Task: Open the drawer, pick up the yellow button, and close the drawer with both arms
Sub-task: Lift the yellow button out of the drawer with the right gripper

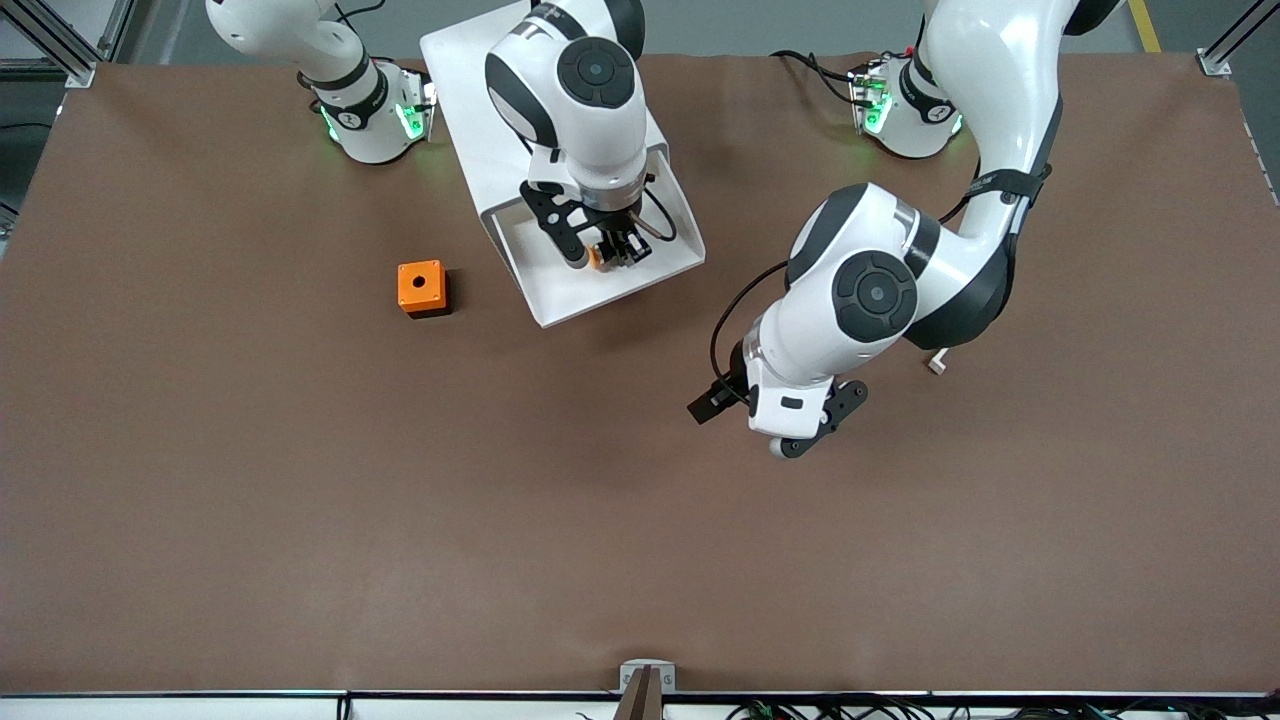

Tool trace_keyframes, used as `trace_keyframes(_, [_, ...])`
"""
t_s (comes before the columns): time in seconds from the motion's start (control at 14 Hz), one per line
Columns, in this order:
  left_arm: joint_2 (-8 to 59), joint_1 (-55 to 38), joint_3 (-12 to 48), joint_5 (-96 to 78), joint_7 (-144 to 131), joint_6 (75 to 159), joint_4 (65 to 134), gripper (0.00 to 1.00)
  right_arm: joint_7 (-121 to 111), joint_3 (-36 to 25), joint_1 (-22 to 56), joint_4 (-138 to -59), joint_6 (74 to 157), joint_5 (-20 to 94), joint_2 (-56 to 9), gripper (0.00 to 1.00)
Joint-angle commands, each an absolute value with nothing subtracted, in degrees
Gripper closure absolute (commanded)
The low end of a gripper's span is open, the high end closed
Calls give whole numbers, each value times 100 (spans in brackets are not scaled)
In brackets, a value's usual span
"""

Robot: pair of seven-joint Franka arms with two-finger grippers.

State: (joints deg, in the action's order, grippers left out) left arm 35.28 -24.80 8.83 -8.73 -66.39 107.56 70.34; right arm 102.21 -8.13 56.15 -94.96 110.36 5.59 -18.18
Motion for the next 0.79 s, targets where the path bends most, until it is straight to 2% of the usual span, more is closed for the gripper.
trace_keyframes(0.0, [3410, -2514, 896, -598, -6697, 10775, 7207, 1, 9968, -800, 5459, -9194, 10645, 571, -1802, 99])
trace_keyframes(0.43, [3401, -2768, 896, -378, -6706, 10775, 7277, 1, 9284, -809, 5134, -9018, 10012, 580, -1635, 99])
trace_keyframes(0.72, [3393, -3137, 888, -211, -6732, 10767, 7435, 1, 7932, -817, 4441, -9061, 9564, 580, -1284, 99])
